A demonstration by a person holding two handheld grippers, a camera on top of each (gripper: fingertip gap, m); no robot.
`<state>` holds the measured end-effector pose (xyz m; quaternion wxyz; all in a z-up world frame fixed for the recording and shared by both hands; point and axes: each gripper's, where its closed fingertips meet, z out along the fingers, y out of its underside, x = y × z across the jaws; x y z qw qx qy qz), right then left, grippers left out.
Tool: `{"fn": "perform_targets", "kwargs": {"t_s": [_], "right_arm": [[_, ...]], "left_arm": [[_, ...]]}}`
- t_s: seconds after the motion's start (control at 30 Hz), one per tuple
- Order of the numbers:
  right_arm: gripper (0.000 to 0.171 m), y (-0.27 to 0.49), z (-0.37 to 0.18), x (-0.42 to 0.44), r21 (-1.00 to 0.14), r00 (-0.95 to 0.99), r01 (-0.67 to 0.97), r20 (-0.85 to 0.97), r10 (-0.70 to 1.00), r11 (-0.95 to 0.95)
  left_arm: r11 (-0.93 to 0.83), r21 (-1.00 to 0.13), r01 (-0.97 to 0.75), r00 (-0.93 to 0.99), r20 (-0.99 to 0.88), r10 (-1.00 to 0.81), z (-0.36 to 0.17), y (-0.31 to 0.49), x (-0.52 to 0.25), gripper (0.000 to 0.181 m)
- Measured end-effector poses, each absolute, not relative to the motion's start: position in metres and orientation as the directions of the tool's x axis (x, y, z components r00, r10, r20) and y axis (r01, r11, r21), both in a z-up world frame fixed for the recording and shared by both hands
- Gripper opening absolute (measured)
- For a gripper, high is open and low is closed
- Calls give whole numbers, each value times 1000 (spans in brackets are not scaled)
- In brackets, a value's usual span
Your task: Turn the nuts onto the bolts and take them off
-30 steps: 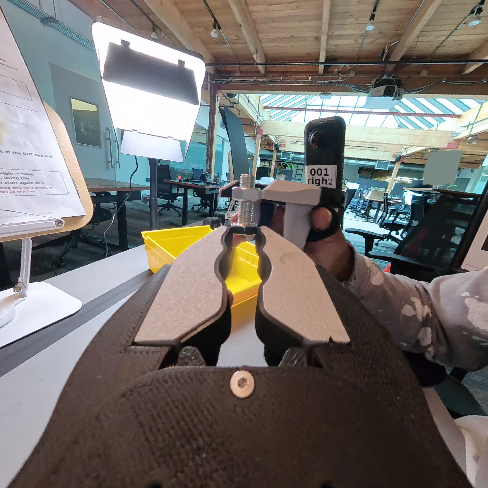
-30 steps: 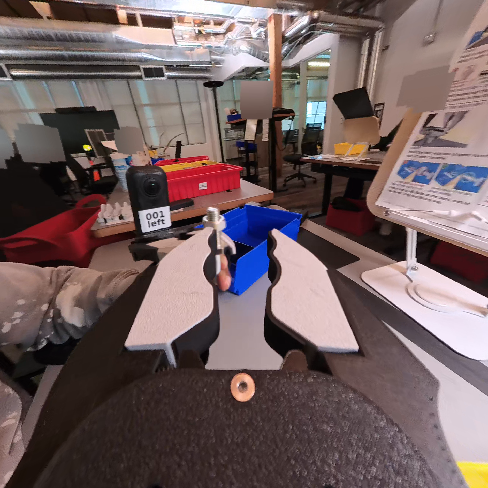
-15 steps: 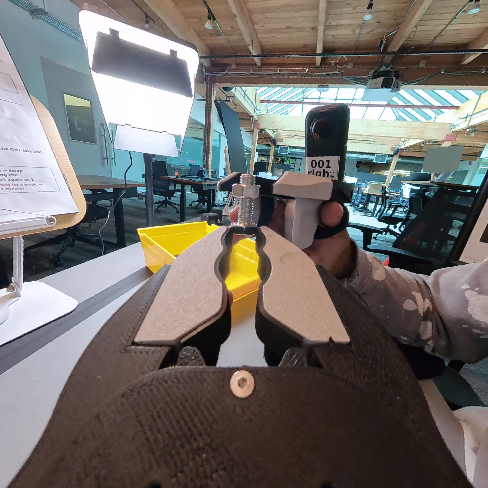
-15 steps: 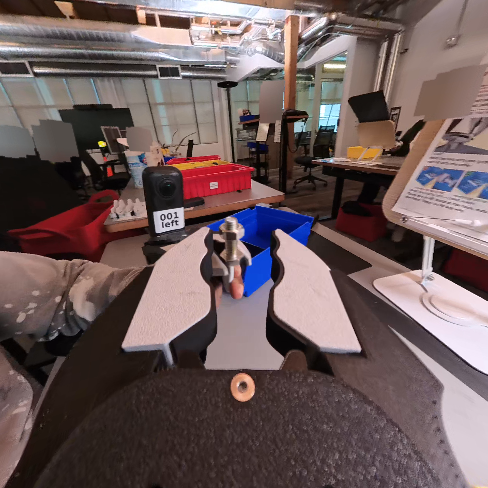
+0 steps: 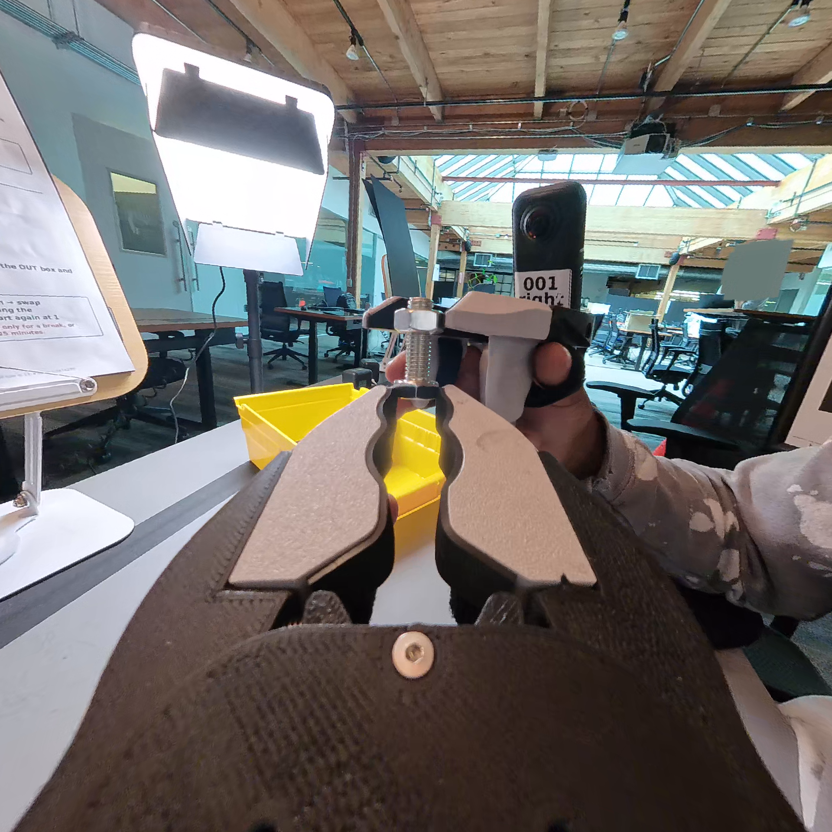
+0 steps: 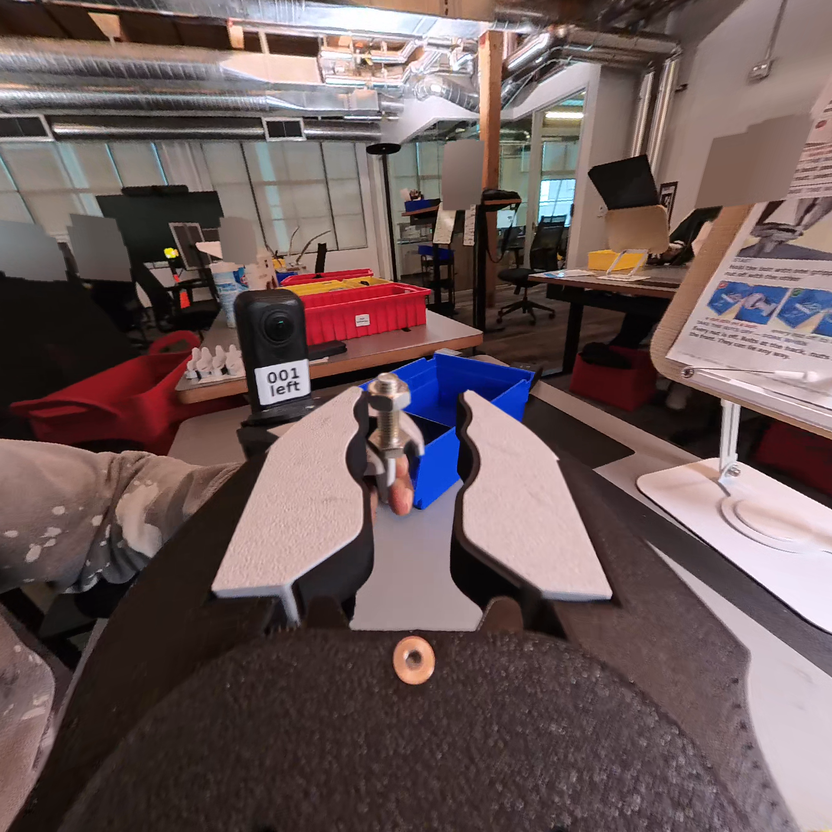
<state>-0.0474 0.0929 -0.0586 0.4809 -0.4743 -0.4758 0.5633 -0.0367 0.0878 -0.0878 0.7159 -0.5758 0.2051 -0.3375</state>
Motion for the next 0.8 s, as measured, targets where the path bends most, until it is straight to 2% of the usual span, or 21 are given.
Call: {"fn": "perform_targets", "kwargs": {"t_s": [0.03, 0.07, 0.13, 0.37, 0.47, 0.5, 0.53, 0.73, 0.8], "right_arm": [[37, 97, -58, -46, -991, -83, -96, -85, 993, -92], [22, 107, -59, -43, -989, -46, -97, -109, 993, -113], [19, 124, -55, -35, -985, 9, -131, -117, 993, -115], [38, 90, -56, -46, -992, -97, -87, -79, 992, -88], [37, 99, -59, -45, -992, -71, -83, -88, 994, -94], [21, 108, -58, -42, -989, -34, -92, -109, 994, -111], [20, 115, -55, -38, -988, -2, -122, -98, 995, -98], [36, 96, -55, -44, -991, -75, -102, -80, 994, -87], [36, 93, -59, -48, -993, -75, -86, -72, 995, -78]], "left_arm": [[108, -961, 254, 691, 102, -715, -87, 88, -38, 17], [113, -956, 270, 678, 105, -728, -84, 86, -40, 18], [123, -955, 269, 685, 100, -722, -81, 86, -42, 18], [109, -964, 243, 690, 93, -718, -89, 89, -36, 18], [106, -961, 255, 692, 106, -714, -88, 89, -39, 18], [109, -956, 274, 680, 112, -725, -85, 87, -41, 18], [111, -957, 268, 686, 109, -719, -84, 88, -43, 18], [106, -961, 254, 687, 102, -719, -88, 89, -39, 18], [110, -962, 251, 686, 96, -722, -88, 88, -37, 18]]}}
